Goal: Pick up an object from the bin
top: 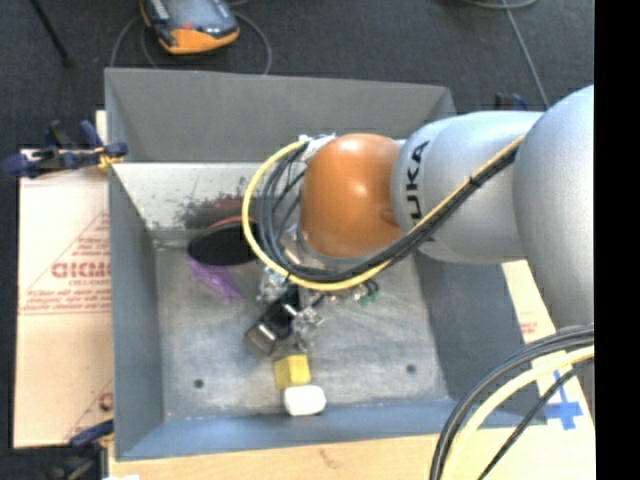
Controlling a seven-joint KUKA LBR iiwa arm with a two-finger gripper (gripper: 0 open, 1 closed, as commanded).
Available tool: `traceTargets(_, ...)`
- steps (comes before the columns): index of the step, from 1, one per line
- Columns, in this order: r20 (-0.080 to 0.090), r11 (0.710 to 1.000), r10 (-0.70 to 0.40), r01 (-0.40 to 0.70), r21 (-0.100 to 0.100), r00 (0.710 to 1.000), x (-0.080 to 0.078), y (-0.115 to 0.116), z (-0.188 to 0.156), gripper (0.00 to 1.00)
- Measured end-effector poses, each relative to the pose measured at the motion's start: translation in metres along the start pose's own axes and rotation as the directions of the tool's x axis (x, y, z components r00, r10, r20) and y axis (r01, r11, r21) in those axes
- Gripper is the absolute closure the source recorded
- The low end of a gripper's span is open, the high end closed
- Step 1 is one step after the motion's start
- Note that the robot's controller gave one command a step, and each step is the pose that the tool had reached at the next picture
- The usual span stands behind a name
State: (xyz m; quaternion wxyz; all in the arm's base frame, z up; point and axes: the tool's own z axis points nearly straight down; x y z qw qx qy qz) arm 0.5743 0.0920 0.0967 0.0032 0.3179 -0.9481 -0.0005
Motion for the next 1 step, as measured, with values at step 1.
traceTargets(1, 0.007, 1.000, 0.001, -0.001, 0.005, 1.000, -0.0017, -0.0015, -0.0124, 1.00)
